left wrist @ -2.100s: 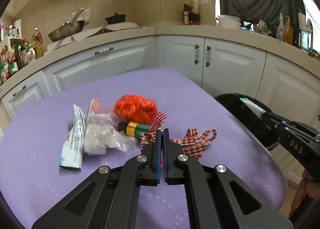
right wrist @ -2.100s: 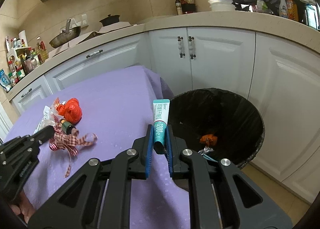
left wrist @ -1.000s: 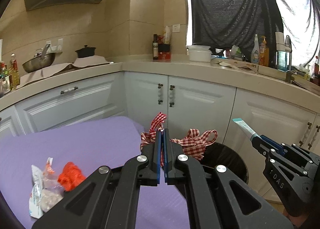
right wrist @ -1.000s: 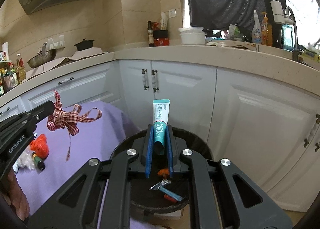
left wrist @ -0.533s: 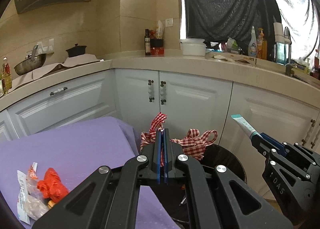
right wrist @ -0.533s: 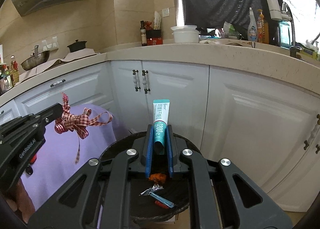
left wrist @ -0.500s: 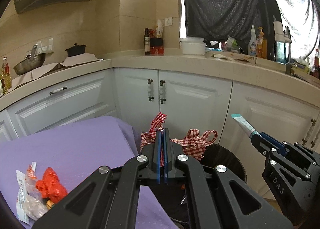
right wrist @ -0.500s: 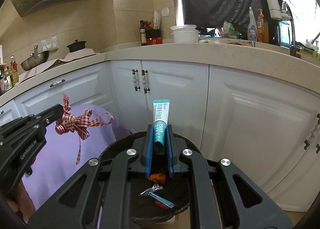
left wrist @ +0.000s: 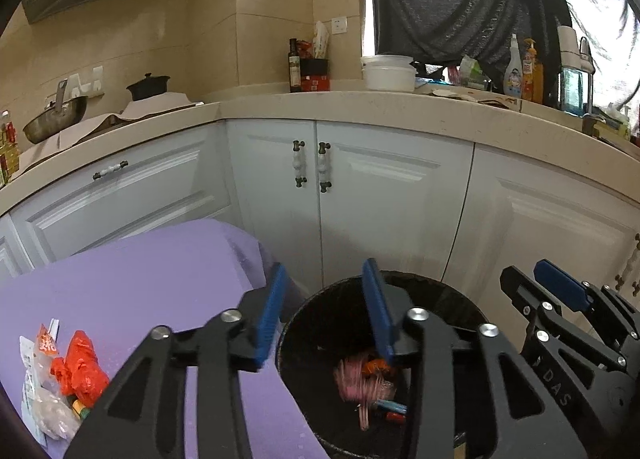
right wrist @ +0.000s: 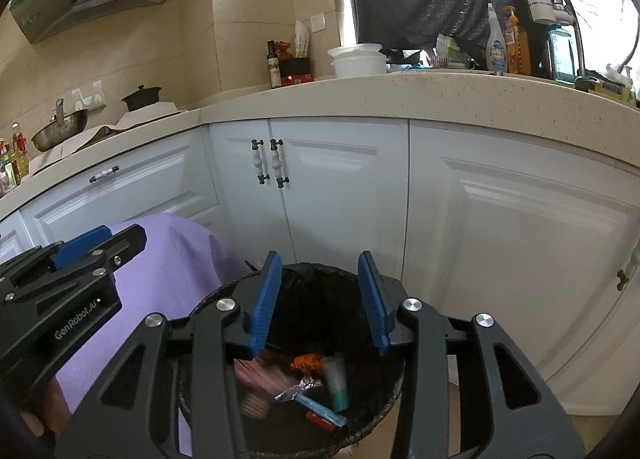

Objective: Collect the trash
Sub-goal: 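Carry tube and ribbon over the black bin and open both tools, then move both open tools back from the bin to the table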

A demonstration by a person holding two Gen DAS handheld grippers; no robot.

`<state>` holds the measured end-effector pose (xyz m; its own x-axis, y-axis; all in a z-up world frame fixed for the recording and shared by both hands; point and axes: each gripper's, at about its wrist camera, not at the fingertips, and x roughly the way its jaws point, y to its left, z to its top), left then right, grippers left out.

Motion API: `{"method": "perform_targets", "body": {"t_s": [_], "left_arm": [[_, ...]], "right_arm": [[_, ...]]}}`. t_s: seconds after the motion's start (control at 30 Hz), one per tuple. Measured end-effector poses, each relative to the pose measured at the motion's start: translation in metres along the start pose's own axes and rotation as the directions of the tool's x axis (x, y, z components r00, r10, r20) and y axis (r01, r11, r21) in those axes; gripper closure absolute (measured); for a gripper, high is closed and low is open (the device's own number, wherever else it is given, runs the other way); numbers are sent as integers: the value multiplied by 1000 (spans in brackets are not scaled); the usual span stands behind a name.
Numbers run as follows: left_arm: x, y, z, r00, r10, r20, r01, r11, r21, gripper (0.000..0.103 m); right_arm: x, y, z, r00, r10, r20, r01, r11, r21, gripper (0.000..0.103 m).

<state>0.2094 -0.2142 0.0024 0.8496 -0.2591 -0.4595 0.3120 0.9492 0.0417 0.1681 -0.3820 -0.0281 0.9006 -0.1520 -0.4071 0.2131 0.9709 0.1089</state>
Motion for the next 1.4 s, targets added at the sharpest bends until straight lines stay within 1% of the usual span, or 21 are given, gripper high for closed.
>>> {"method": "perform_targets", "body": {"t_s": [0.03, 0.13, 0.2, 0.37, 0.5, 0.6, 0.83, 1.0, 1.1, 1.17, 1.4], "left_arm": [[0, 0, 0, 1000, 3, 0, -3, 1000, -2, 54], [-4, 6, 0, 1000, 5, -1, -5, 1000, -16, 51], [-8, 10, 1, 1000, 6, 0, -6, 1000, -27, 50], [-17, 20, 1, 1000, 15, 9, -15, 999, -32, 49], [-27, 32, -2, 1000, 28, 11, -28, 999, -45, 48], [-34, 42, -5, 999, 48, 11, -47, 998, -49, 47], [-51, 80, -19, 993, 122, -4, -122, 989, -82, 45], [-67, 111, -35, 983, 183, -27, -184, 977, -108, 44], [-77, 131, -45, 974, 222, -43, -225, 967, -118, 42], [-84, 145, -53, 967, 246, -58, -252, 959, -128, 40], [-103, 186, -77, 940, 321, -112, -336, 926, -169, 40]], "right_arm": [[-1, 1, 0, 1000, -1, -1, 1, 1000, -1, 63], [-2, 2, 0, 1000, -4, 0, 4, 1000, 3, 60], [-4, 2, 0, 1000, -4, 1, 4, 1000, 7, 58], [-10, 11, 1, 1000, 4, 2, -4, 1000, 1, 58], [-15, 23, -1, 1000, 17, 4, -17, 1000, -5, 51], [-18, 38, -2, 999, 41, -2, -41, 999, -11, 51], [-25, 81, -8, 993, 117, -14, -118, 992, -36, 51], [-31, 114, -11, 983, 179, -30, -180, 982, -50, 51], [-34, 131, -12, 978, 207, -38, -209, 976, -61, 51], [-37, 144, -14, 972, 230, -50, -233, 970, -69, 51], [-46, 184, -24, 953, 291, -83, -299, 949, -99, 51]]}}
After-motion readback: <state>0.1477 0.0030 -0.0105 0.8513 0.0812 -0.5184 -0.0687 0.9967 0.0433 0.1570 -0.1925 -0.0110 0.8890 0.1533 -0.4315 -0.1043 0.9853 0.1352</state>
